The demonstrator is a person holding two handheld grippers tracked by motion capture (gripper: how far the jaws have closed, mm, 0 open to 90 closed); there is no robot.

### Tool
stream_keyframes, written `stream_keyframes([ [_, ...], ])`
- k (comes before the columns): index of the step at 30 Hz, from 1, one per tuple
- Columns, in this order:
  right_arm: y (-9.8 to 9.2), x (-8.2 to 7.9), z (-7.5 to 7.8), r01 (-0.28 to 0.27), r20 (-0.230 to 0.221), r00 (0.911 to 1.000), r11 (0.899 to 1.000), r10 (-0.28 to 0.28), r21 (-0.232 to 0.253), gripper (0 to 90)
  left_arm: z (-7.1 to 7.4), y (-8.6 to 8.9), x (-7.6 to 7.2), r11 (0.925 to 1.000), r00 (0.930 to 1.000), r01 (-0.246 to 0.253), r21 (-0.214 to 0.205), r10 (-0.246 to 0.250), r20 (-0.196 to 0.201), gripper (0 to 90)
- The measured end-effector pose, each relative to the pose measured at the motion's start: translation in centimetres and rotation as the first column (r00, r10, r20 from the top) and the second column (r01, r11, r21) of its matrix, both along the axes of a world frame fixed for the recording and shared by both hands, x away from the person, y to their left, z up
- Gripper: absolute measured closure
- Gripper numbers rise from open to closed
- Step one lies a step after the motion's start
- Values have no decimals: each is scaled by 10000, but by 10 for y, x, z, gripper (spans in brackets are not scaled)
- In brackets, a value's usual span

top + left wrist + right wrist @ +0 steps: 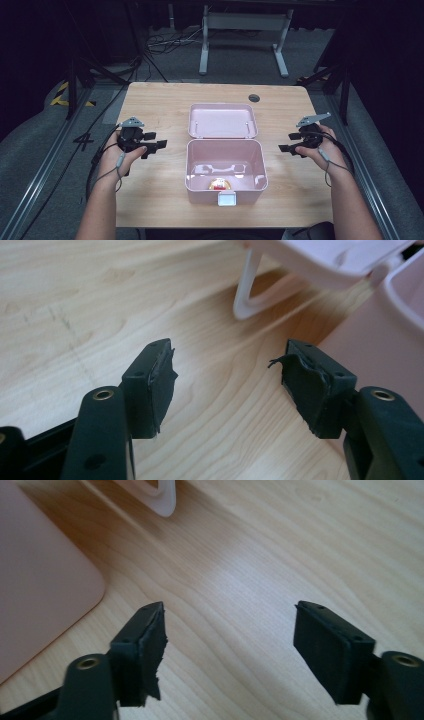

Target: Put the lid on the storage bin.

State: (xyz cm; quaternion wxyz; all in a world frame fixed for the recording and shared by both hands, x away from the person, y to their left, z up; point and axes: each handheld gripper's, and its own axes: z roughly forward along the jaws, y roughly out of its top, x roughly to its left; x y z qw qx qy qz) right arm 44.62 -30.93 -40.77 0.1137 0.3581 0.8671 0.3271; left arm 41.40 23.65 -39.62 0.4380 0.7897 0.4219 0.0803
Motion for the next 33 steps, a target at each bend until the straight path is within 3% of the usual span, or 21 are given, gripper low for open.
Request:
stream_keyframes([
  [2,1,-2,1,-184,180,9997,9998,184,4,290,5,-6,4,9997,9997,217,-67,-217,-69,377],
  [5,2,-5,0,-644,458,9968,9977,654,-228,355,13,-13,12,9975,9977,626,335,-634,258,370],
  [7,1,-8,-1,-644,473,9968,9978,650,-131,375,16,-16,16,9968,9968,691,404,-706,371,366],
  [12,-2,-15,-4,-565,532,9971,9979,548,321,401,24,-21,28,9962,9952,815,-311,-796,577,363],
  [16,-3,-20,-6,-448,630,9971,9984,425,354,404,28,-29,38,9945,9930,941,-465,-905,758,369],
  [22,-2,-25,-9,-291,548,9981,9989,270,372,414,34,-41,54,9953,9901,749,-617,-668,1236,346],
  [31,-3,-36,-8,-162,784,9968,9989,127,435,414,27,-55,83,9948,9947,336,-964,-239,1001,330],
  [33,-4,-38,-8,-144,840,9964,9987,102,496,414,25,-60,89,9974,9939,241,-675,-167,1086,330],
])
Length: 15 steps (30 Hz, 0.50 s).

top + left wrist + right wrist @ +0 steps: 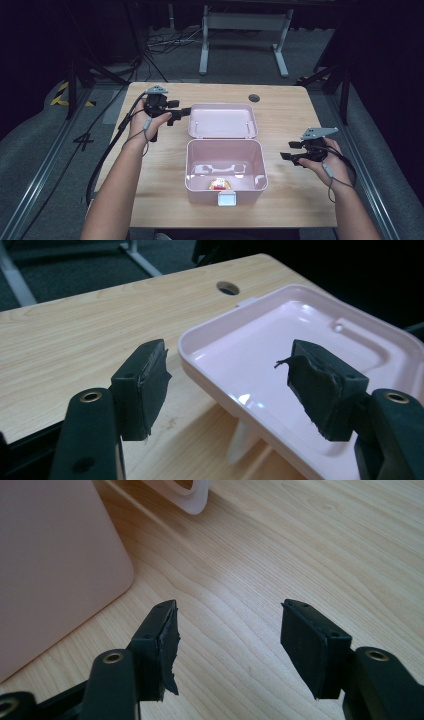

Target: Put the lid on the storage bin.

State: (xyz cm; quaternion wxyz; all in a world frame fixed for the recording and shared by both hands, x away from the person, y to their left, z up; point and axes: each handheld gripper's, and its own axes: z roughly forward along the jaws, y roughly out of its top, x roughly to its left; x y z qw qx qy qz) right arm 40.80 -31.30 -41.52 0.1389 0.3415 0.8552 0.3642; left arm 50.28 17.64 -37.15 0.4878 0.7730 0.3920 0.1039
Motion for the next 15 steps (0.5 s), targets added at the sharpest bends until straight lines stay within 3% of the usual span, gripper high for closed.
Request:
stream_keyframes([
  [2,0,-2,1,15,63,10000,10000,-15,25,415,-3,-7,6,9998,9999,32,208,-35,149,330],
  [5,0,-4,1,-1,122,9999,10000,1,1,415,-9,-13,14,9995,10000,92,-306,-91,8,330],
  [7,0,-5,0,-3,151,9999,10000,3,-37,415,-13,-17,19,9995,9999,78,-318,-82,-143,330],
  [11,0,-7,0,-2,156,9999,10000,3,-63,415,-24,-26,29,9997,9979,126,-203,-138,-638,329],
  [15,-1,-8,1,60,184,9998,9999,-59,-82,416,-34,-30,37,9990,9926,3,-455,-58,-1213,334],
])
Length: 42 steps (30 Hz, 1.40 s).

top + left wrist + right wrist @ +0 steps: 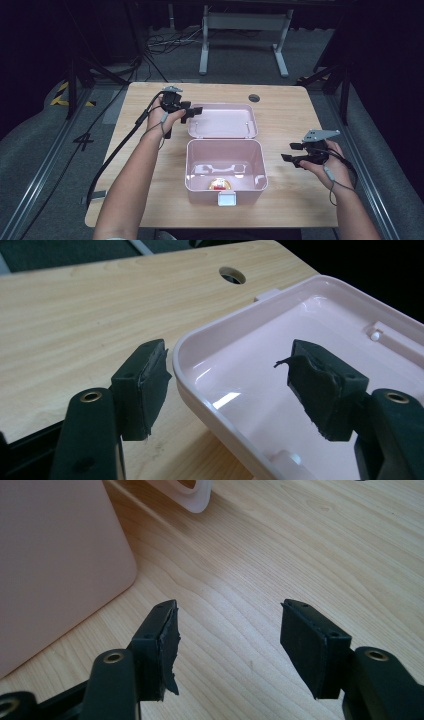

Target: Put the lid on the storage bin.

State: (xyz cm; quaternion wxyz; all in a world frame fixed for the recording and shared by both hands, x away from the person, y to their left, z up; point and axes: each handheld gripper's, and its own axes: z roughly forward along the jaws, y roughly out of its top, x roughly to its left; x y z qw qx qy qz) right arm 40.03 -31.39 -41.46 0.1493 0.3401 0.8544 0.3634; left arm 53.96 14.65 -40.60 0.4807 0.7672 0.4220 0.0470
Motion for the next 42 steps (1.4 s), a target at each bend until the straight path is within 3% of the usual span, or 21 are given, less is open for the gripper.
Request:
stream_keyframes([
  [7,-1,-2,0,28,-9,10000,10000,-28,-16,415,-12,-4,5,9998,9978,133,-146,-142,-655,351],
  [12,-1,-3,0,49,-20,10000,10000,-49,0,412,-14,-4,6,9997,9943,143,-215,-165,-1054,410],
  [16,-1,-4,0,91,-19,10000,10000,-91,31,411,-14,-3,6,9999,9937,-17,-100,6,-1121,463],
  [25,-1,-5,1,59,36,10000,9999,-59,95,414,1,1,4,9987,9971,-462,-232,447,-621,636],
  [34,2,-4,4,-47,154,9999,10000,46,80,420,18,5,-3,9968,9970,-744,-290,750,196,681],
  [39,4,-4,5,-111,186,9998,9999,110,80,426,34,1,-8,9969,9936,-767,164,751,844,685],
  [42,5,-4,6,-159,224,9996,9999,158,67,430,42,0,-10,9969,9905,-768,148,746,1152,692],
])
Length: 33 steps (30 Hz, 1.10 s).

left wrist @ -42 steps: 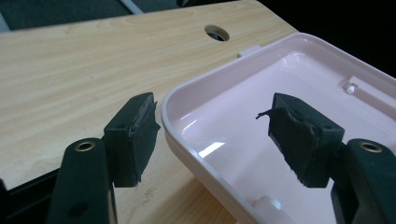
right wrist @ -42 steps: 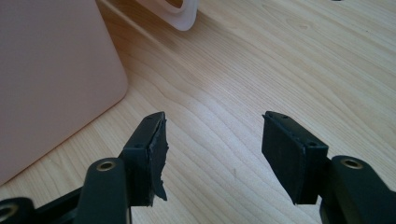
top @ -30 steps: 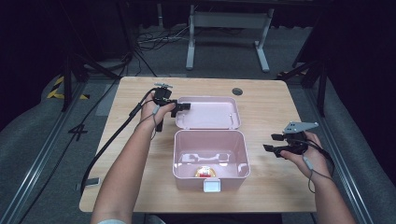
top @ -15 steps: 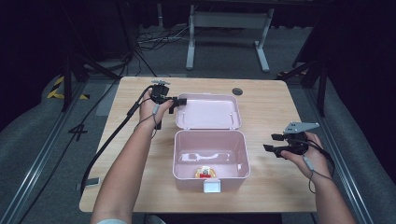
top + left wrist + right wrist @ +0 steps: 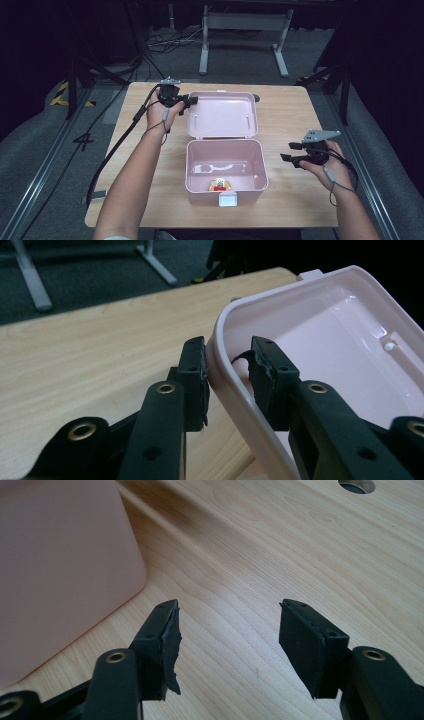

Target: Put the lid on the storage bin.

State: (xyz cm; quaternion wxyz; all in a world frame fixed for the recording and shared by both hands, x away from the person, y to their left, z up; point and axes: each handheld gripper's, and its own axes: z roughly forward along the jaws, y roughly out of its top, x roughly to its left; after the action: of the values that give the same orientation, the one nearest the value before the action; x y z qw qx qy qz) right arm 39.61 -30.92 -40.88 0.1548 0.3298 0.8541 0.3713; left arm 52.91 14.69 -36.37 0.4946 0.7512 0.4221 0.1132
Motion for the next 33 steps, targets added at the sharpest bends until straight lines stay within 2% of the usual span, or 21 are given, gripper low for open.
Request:
stream_keyframes([
  [4,2,-1,1,-25,13,10000,10000,25,7,433,9,-2,-3,9998,9994,36,211,-43,336,696],
  [8,4,-2,4,-101,80,9999,9999,101,31,437,17,-3,-4,9999,9983,118,44,-120,561,711],
  [11,4,-3,6,-170,131,9998,9996,167,223,441,20,-3,-6,9999,9976,161,-11,-160,676,718],
  [13,4,-3,7,-180,146,9997,9996,177,212,442,22,-4,-9,9999,9966,165,-17,-163,802,719],
  [14,5,-3,8,-179,171,9997,9997,176,165,447,26,-3,-12,9998,9949,205,-36,-200,989,720],
  [22,9,-4,15,-340,244,9991,9989,333,309,474,41,-1,-23,9993,9906,341,-147,-318,1330,737],
  [24,11,-4,16,-398,277,9989,9985,387,387,485,45,-1,-27,9992,9883,370,-161,-342,1487,738],
  [25,11,-4,17,-517,269,9984,9963,499,682,510,49,0,-31,9990,9870,410,-198,-374,1561,742],
  [28,11,-4,17,-553,292,9982,9948,530,857,512,52,0,-35,9988,9853,439,-237,-394,1664,746],
  [30,11,-3,18,-604,288,9979,9912,574,1180,509,56,1,-40,9982,9835,508,-314,-445,1752,750],
  [33,11,-3,20,-613,470,9973,9903,559,1243,497,60,2,-45,9977,9812,575,-350,-501,1862,752],
])
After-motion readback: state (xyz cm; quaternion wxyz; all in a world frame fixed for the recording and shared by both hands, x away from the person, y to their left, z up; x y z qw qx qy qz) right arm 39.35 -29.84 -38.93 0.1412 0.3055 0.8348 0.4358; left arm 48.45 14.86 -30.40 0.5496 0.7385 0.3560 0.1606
